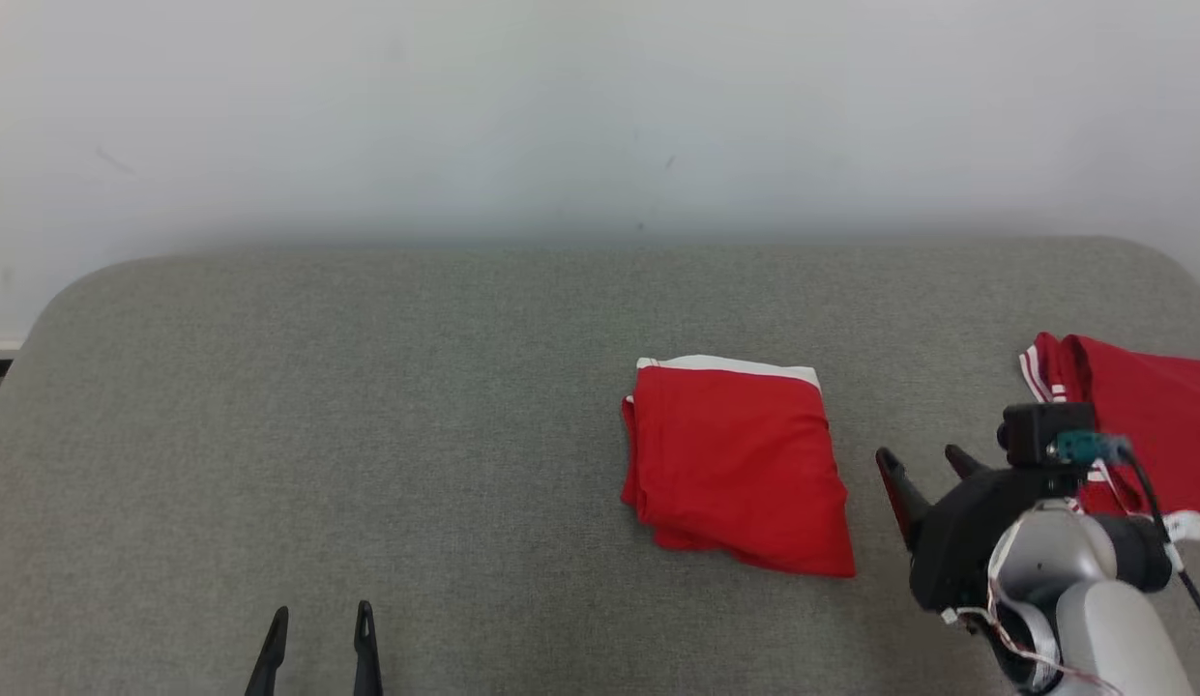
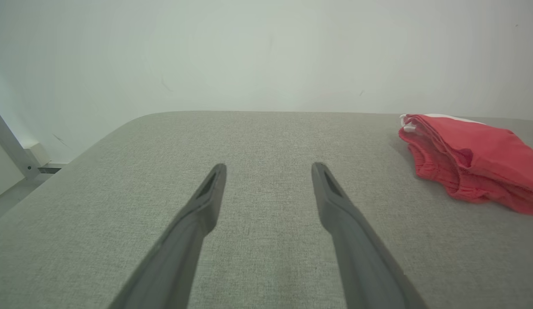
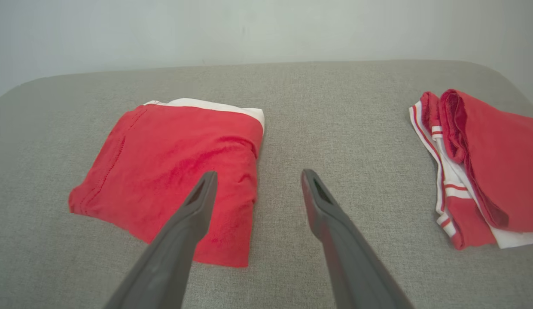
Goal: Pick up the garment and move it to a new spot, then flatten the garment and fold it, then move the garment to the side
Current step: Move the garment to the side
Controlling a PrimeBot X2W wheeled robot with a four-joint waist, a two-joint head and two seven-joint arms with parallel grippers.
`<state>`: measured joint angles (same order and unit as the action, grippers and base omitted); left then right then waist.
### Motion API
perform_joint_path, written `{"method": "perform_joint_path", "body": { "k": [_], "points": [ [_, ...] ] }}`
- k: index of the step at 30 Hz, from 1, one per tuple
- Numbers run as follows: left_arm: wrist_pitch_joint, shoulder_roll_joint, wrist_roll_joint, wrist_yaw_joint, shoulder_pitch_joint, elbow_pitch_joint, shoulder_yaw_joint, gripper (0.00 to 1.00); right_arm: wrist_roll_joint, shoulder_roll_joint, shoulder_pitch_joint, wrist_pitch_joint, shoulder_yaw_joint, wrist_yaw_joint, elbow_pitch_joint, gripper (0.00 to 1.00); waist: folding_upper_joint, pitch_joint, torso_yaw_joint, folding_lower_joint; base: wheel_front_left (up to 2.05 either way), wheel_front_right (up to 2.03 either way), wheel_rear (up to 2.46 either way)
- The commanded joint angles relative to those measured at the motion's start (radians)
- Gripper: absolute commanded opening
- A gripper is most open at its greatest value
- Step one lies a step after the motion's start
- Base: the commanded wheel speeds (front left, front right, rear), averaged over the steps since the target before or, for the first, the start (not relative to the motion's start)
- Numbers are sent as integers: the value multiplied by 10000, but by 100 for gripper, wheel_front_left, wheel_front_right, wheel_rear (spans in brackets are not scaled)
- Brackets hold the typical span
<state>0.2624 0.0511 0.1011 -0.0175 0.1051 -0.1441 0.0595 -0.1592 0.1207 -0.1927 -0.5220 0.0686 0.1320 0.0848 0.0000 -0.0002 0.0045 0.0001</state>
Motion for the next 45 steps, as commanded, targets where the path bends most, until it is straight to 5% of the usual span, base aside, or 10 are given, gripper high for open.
{"method": "perform_joint_path", "body": {
  "k": [1, 8, 18, 32, 33, 34, 35, 45],
  "points": [
    [28, -8, 91, -23, -129, 52, 64, 100, 8, -107, -422, -657, 165, -23, 42, 100, 0, 214, 328, -1, 0, 0, 0],
    [28, -11, 55, -8, -327, 148, 241, 100, 542, -57, -1282, -2521, 1001, -23, 650, 100, 0, 715, 1074, -1, 0, 0, 0],
    [28, -13, 91, 13, -582, 254, 420, 100, 1037, -251, -1819, -2341, 1885, -23, 1640, 100, 0, 1519, 1701, -1, 0, 0, 0],
    [28, -12, 144, -80, -1001, 202, 684, 100, 595, -606, -2263, -2706, 2042, -23, 3497, 100, 0, 2123, 1750, -1, 0, 0, 0],
    [28, -13, 139, -80, -1025, 197, 669, 100, 625, -591, -2261, -2809, 1840, -23, 3610, 62, 0, 2149, 1718, -1, 0, 0, 0],
    [28, -15, 132, -73, -1058, 192, 669, 100, 586, -533, -2288, -2909, 1668, -23, 3700, 11, 0, 2170, 1688, -1, 0, 0, 0],
    [28, -13, 121, -63, -1086, 190, 655, 100, 506, -455, -2328, -2981, 1439, -23, 3771, 0, 0, 2194, 1643, -1, 0, 0, 0],
    [28, -12, 323, 51, -1277, 440, 547, 100, 201, 1283, -3728, -2886, -904, -26, 3244, 0, 0, 2371, 558, -1, 0, 0, 0]
  ]
}}
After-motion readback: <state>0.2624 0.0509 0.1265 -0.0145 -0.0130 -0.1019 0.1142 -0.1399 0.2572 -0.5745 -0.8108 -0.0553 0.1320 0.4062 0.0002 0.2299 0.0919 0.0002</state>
